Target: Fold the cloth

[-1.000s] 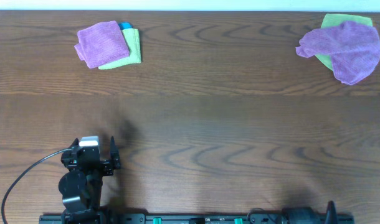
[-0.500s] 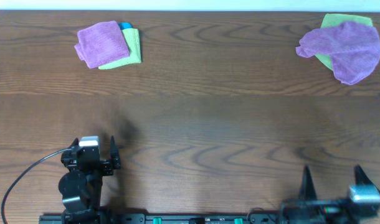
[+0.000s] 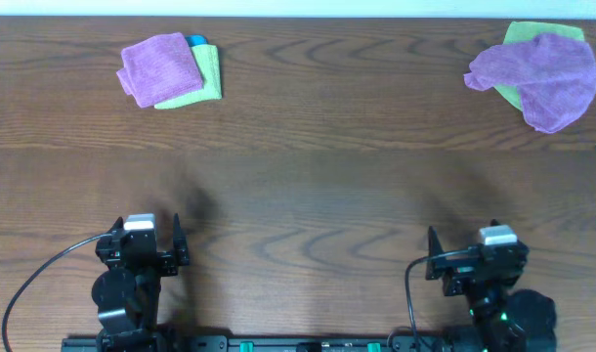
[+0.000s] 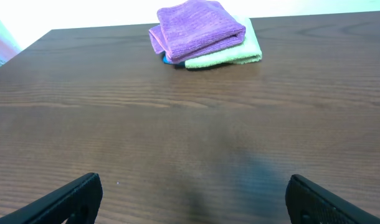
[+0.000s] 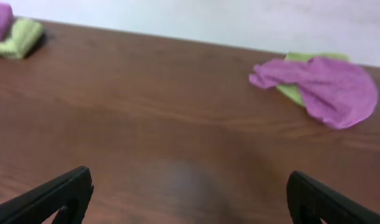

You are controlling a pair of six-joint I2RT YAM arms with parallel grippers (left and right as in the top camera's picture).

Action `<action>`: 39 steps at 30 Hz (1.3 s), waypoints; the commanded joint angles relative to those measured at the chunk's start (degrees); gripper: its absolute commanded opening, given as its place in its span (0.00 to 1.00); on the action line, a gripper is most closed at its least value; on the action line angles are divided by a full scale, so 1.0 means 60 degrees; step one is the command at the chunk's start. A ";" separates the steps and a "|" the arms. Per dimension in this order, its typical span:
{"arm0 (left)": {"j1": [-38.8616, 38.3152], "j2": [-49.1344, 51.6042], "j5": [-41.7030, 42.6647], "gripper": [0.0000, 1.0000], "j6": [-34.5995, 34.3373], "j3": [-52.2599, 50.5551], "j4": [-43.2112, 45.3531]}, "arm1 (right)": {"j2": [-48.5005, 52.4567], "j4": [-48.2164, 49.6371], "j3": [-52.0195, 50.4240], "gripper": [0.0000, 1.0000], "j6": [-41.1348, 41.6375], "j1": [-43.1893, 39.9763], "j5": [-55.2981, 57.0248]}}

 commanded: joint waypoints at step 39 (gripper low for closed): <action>0.0058 -0.0069 0.0029 0.95 -0.0080 -0.0215 -0.0011 | -0.0029 0.0142 -0.2182 0.99 0.0124 -0.0066 -0.0029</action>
